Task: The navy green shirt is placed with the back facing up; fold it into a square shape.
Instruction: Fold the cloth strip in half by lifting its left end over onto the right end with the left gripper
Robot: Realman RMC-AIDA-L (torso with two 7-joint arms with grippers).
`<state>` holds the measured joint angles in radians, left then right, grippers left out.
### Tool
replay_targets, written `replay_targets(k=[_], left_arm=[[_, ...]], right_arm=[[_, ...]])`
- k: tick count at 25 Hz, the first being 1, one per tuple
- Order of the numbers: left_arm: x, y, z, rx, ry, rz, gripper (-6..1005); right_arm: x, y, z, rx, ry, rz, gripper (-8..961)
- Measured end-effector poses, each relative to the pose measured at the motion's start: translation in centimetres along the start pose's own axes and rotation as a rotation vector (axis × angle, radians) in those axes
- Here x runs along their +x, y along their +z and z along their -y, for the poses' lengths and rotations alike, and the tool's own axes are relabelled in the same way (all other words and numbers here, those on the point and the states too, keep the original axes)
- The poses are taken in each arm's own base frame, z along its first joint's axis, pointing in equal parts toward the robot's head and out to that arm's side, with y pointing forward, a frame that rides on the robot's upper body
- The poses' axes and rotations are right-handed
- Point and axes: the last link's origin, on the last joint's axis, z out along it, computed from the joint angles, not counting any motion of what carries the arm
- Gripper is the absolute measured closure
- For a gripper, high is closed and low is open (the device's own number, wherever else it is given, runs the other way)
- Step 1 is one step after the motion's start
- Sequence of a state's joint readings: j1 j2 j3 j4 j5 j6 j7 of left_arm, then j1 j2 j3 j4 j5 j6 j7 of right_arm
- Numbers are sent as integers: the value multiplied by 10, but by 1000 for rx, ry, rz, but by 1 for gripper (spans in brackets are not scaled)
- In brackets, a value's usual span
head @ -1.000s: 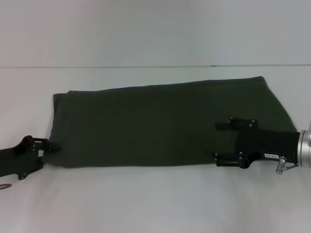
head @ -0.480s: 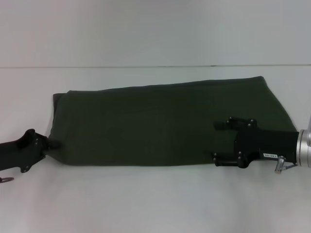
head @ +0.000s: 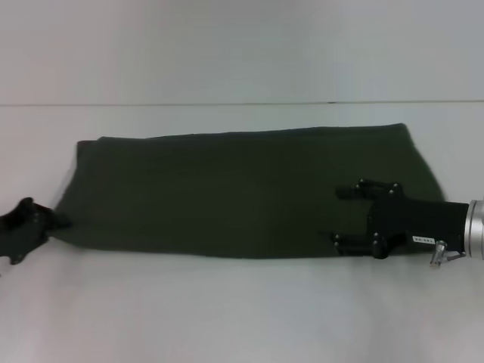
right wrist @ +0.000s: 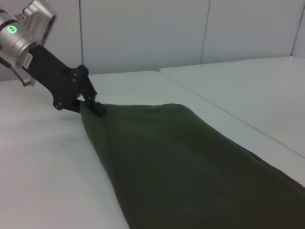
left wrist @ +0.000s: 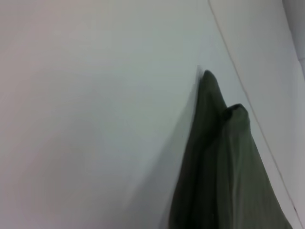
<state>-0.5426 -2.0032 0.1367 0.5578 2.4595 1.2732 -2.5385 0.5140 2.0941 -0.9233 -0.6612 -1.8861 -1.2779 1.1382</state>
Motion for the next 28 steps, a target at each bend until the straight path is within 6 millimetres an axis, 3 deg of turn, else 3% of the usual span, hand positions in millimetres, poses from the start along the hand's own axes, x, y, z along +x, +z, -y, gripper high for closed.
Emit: replay_targets(k=[13,20,24,28], left_arm=[[38,-40,5,39,55,-138,993],[42,-40,-1,37,84,-141,993],[40,-34,-16,-34,98,-111,993],[34,-25,-45,-163,135,-54,993]], right_arm=[[4,-8,1,24,29,21,93],[12,-18,1,69,79,42,93],[18,-25,3,104,108,52,94],[26,-35,4,152,156,68,94]])
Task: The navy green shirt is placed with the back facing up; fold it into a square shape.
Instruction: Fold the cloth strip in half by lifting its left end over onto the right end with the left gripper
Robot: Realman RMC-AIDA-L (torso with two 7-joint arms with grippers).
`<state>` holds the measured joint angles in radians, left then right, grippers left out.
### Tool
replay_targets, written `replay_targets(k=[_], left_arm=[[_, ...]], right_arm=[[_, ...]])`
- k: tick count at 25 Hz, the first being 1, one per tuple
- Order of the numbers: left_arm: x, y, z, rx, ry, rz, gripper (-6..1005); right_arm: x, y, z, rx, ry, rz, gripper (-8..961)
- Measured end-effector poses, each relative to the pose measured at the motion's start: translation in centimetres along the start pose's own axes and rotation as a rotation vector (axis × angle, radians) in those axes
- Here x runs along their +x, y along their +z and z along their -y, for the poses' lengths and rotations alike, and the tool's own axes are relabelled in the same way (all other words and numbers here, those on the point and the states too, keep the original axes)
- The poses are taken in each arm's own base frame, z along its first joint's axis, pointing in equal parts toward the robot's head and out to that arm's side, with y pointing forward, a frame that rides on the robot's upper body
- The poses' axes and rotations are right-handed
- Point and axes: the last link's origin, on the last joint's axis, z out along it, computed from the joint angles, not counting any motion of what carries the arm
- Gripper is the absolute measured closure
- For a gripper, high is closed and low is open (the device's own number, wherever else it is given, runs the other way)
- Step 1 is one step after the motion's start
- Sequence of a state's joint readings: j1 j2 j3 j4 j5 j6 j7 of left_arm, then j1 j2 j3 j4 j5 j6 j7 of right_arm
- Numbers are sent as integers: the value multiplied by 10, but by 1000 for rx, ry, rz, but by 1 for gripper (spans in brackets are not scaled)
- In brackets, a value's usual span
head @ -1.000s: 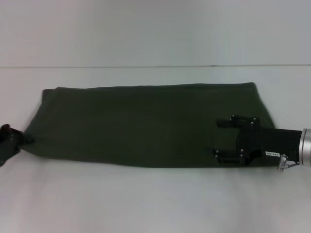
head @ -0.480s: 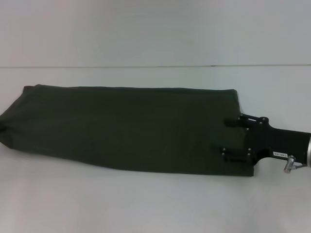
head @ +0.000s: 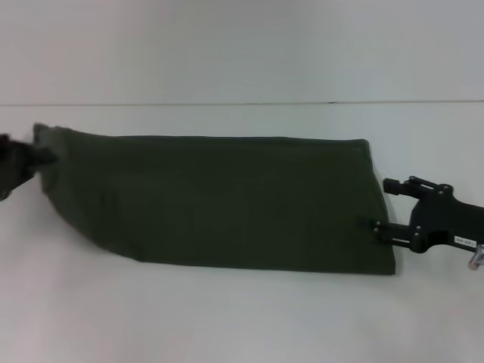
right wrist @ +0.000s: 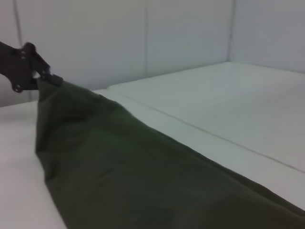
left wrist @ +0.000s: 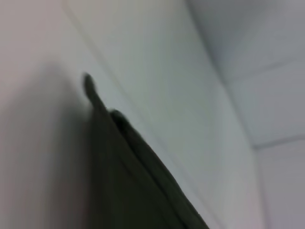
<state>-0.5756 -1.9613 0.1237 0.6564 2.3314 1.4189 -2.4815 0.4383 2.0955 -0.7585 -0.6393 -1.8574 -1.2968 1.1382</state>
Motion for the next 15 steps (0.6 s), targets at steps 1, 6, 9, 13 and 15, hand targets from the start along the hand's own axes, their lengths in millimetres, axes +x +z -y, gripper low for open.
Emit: replay_targets(k=[1,6,9,13,15], left_arm=[[-2,4,-8,-31,10,18,993],[-17,37,-52,-205,68,100,992],[-31,62,-83,-314,117,149,993],[-61,97,-118,-410,179,238,992],[-79,113,-127,-424,201,279,992]], right_arm=[[1,-2,1,9,9,4,94],[10,-16,4,71,71,38,94],[14,-24,5,106,102,62,94],[20,-35,6,146,139,89,95],[22,-41,5,160,160,109,95]])
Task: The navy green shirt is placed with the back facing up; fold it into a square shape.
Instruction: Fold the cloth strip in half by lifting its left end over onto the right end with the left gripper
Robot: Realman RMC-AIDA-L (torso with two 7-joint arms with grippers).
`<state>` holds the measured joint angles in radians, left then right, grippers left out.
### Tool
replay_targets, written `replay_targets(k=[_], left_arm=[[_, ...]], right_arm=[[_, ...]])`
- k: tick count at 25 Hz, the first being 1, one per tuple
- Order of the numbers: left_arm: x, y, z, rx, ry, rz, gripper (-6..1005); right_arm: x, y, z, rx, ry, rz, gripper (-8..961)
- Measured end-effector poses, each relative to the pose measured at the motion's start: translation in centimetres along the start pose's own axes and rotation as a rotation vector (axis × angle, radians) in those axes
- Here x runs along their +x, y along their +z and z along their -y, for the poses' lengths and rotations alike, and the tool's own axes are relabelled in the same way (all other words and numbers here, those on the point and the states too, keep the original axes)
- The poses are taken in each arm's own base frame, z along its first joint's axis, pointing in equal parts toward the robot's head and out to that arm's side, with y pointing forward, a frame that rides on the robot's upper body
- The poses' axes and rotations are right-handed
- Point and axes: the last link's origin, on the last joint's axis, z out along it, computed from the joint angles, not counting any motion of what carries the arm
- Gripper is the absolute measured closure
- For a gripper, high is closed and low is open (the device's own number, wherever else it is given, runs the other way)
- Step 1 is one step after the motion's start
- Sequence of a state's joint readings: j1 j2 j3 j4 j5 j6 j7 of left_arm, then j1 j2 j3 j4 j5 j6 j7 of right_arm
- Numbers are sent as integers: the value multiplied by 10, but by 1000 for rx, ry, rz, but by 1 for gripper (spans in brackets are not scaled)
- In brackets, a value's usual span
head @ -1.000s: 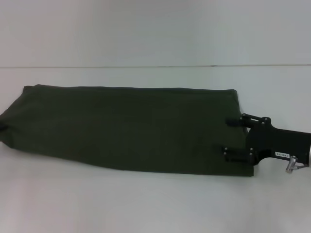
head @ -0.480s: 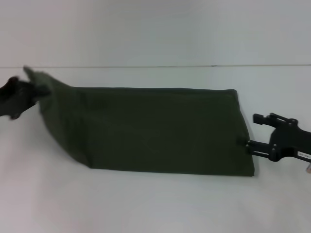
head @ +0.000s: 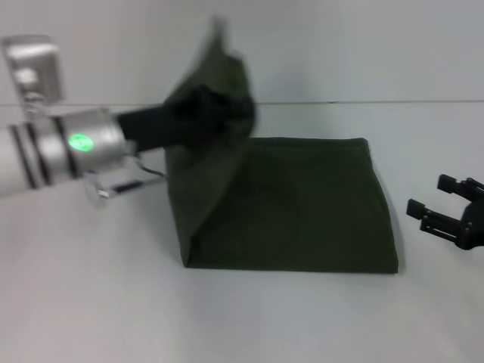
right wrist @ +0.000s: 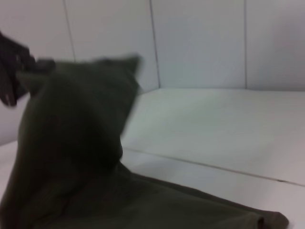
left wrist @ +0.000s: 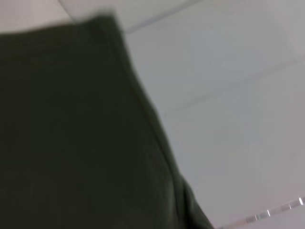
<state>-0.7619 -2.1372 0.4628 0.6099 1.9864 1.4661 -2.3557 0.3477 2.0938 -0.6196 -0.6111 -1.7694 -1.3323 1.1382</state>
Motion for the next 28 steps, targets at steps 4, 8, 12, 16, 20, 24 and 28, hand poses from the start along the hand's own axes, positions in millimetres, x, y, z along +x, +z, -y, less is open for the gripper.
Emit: replay_targets(k=[4,8,12,16,20,24,28], left_arm=[[-34,44,5,-12,2,88,992],[-74,74,19,23,10,159,992],[-88,79,27,41,14,156,993],[-88,81,27,34,9,130,993],[-75,80,23,7,-17,47,993],[-59,79,19,-18,-42,-46,992],[-56,77,18,-50,-75,-113,992]], right_arm=[[3,-12,2,25,33,32,95],[5,-18,2,37,54,51,95],[3,-16,2,32,51,57,96],[1,-15,3,29,47,59,96],[-1,-14,3,26,45,61,95],[-2,-12,2,22,43,63,95],[0,-10,0,15,45,63,95]])
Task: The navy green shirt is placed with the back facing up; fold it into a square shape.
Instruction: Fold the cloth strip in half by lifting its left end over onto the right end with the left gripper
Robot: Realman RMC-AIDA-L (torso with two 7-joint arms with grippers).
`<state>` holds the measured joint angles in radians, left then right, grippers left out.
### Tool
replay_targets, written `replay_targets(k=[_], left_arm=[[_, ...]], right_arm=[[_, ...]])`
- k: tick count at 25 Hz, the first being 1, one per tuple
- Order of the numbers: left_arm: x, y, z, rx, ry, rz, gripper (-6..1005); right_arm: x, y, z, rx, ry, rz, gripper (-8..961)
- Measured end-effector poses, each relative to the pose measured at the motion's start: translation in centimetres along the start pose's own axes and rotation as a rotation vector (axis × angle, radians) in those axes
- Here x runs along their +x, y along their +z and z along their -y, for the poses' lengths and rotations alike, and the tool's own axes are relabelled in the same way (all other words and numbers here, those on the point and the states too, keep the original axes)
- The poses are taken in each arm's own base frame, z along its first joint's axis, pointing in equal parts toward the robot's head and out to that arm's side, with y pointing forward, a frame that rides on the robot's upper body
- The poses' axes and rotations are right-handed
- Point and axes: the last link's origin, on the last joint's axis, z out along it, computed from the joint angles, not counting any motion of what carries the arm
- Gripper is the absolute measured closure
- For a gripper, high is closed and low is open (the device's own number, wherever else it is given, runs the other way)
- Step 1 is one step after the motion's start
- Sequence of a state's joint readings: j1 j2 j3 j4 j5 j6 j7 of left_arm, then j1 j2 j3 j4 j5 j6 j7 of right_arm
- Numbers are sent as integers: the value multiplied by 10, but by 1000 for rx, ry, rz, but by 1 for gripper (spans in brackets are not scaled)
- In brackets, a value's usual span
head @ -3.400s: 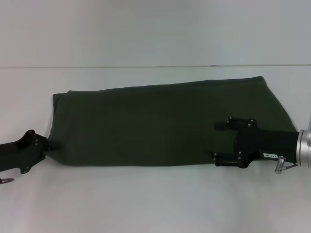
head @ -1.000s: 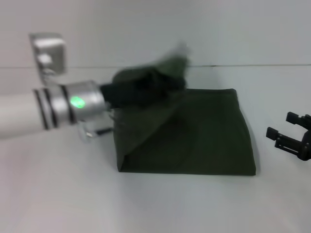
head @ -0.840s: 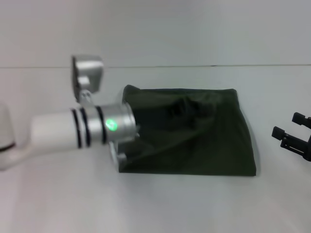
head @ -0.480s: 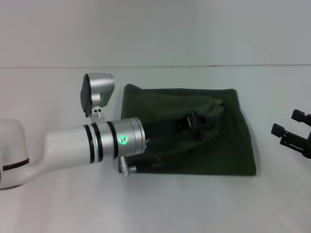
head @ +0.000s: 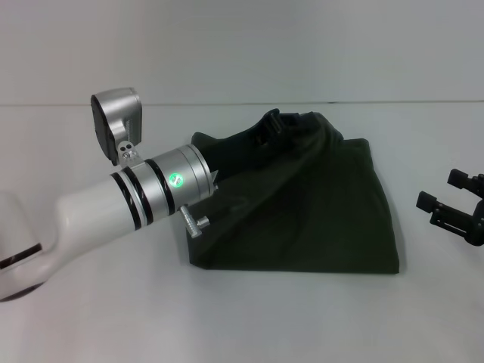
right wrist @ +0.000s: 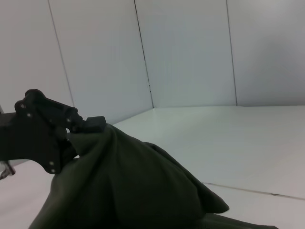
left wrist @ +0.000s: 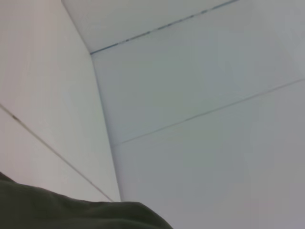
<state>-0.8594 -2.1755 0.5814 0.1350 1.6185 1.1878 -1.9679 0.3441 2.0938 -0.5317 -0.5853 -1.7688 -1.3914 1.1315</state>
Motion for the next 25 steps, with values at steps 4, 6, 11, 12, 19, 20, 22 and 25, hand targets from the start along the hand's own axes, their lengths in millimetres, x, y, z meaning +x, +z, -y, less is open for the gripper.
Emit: replay_targets(k=[4,6,11,12,19,20,22,25], left_arm=[[-13,8,-3,-9,16,63,992],[-22,12,-4,-4,30,119,992],[-37,17,-5,5,61,216,993],[-39,17,-3,15,61,224,993],[-45,8,15,92,32,201,992],[-46,7,17,99,28,196,991],[-47,7,19,111,21,189,988],[-51,10,19,112,24,191,984]], right_arm=[[-1,5,-1,-12,-1,0,96],[-2,7,-1,-16,-3,2,96],[-7,13,-2,-29,-12,8,96],[-7,14,-2,-32,-14,9,96],[-11,22,-6,-57,-11,17,96],[-11,23,-6,-59,-11,17,97],[-12,24,-6,-62,-10,19,97],[-13,25,-6,-58,-2,28,97]])
